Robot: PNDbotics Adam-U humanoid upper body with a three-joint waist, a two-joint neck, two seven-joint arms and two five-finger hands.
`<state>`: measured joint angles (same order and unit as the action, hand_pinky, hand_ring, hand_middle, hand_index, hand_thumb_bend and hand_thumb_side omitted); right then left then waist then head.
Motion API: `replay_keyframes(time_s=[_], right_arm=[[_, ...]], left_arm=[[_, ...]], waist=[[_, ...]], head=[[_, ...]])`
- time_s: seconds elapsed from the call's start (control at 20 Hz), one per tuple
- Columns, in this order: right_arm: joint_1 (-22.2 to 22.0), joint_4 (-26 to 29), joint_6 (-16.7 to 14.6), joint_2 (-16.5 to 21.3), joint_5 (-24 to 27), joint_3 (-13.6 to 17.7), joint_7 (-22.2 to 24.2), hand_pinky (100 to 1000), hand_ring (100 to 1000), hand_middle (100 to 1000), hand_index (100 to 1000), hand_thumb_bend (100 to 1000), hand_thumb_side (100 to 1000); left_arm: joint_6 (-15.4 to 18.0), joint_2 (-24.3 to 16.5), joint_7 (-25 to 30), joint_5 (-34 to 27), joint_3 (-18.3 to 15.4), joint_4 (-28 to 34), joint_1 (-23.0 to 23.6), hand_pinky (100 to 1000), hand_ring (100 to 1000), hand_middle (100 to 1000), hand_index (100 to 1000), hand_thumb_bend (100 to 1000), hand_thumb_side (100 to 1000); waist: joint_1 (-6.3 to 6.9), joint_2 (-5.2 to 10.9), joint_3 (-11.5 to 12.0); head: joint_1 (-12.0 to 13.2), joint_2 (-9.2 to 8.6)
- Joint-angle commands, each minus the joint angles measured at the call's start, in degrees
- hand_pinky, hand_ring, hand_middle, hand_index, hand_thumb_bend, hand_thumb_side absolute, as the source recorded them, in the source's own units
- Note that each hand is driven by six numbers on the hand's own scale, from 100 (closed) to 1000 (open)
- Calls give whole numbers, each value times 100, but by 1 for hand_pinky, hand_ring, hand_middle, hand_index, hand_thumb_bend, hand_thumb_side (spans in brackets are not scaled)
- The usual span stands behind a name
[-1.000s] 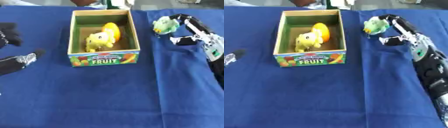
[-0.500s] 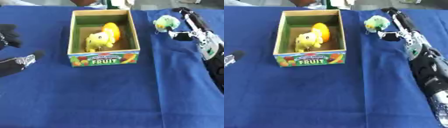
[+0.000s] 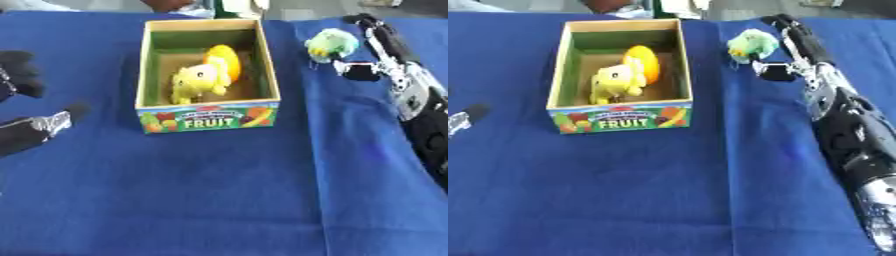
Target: Pick up objects on the table and place them in the box.
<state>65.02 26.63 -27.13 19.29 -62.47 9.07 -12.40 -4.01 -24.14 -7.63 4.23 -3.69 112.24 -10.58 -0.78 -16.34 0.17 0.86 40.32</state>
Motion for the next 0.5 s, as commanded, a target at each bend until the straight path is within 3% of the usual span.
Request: replay_keyframes(time_s=[0.05, 0.3, 0.5], right_arm=[[130, 46, -29, 58, -71, -22, 97, 758, 977, 826, 917, 229, 204], [124, 26, -199, 45, -97, -45, 387, 750, 964, 810, 899, 213, 200], [119, 36, -266, 49, -103, -41, 600, 705, 920, 761, 851, 166, 100]], left_arm=[[3, -54, 21, -4, -11, 109, -33, 536, 517, 527, 714, 812, 100], [-1, -36, 50, -2, 2, 100, -35, 536, 517, 527, 714, 813, 100], [0, -25, 73, 7, 3, 97, -30, 539, 517, 527, 714, 813, 100]], waist=[[21, 88, 14], [21, 86, 15], [22, 85, 11]], head=[[-11, -8], [-11, -3], [-3, 3]])
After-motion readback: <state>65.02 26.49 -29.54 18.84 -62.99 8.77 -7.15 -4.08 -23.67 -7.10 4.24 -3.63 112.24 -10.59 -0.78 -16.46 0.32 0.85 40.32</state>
